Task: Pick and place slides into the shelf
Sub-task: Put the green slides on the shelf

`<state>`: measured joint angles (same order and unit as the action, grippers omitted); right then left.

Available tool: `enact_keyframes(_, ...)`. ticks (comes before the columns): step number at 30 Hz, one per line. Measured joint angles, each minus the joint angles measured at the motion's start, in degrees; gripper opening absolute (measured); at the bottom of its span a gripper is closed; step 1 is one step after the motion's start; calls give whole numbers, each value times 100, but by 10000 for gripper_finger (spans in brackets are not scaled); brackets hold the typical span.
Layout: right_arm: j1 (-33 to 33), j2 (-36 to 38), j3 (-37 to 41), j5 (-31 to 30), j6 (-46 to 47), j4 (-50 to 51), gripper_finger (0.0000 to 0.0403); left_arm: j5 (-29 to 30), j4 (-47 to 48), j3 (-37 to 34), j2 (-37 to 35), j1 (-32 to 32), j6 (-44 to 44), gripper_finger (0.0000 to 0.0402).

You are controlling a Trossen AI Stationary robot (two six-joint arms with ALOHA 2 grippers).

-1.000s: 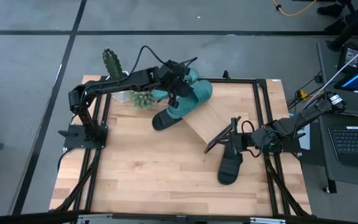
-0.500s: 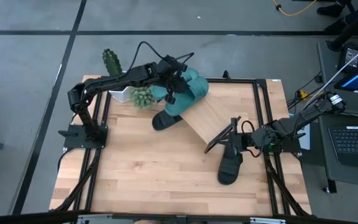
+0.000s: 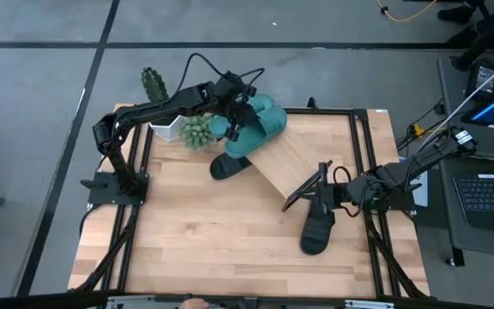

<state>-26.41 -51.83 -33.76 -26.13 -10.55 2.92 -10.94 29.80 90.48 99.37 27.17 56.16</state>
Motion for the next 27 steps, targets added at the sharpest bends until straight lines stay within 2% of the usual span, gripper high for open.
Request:
enact_keyframes(13, -2, -4, 0, 4, 254, 26, 19, -64, -86, 13, 305, 20, -3, 0)
enact_keyframes(27, -2, -15, 0, 7, 267, 44, 19, 222, -214, 11, 306, 12, -2, 0)
